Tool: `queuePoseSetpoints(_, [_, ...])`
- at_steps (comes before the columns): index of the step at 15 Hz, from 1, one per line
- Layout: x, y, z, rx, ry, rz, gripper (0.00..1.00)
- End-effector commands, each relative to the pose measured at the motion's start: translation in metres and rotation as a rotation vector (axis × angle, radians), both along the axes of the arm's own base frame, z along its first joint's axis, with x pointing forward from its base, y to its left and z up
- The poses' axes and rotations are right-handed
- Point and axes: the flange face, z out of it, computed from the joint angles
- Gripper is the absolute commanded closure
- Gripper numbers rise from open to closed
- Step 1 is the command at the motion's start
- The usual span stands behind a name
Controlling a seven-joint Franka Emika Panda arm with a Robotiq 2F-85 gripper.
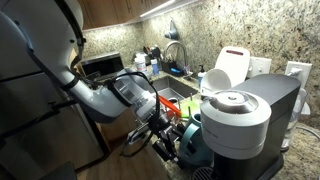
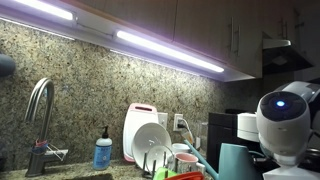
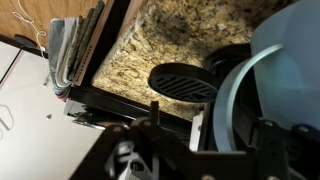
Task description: Tilt the watering can over the mug
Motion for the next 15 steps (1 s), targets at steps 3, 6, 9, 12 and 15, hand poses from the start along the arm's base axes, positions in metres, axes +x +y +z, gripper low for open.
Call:
queuePoseSetpoints(3, [0.0,0.001,0.009,0.043,0.087,0.076,0.0])
queuePoseSetpoints(6, [-0.002,0.007,0.013,0.018,0.111,0.097,0.0])
queuePoseSetpoints(9, [-0.014,0.015,0.015,0.043,0.164,0.115,0.0])
queuePoseSetpoints(12, [-0.028,0.025,0.017,0.055,0.192,0.12,0.0])
queuePoseSetpoints(15, [-0.035,0.034,0.022,0.062,0.211,0.141,0.0])
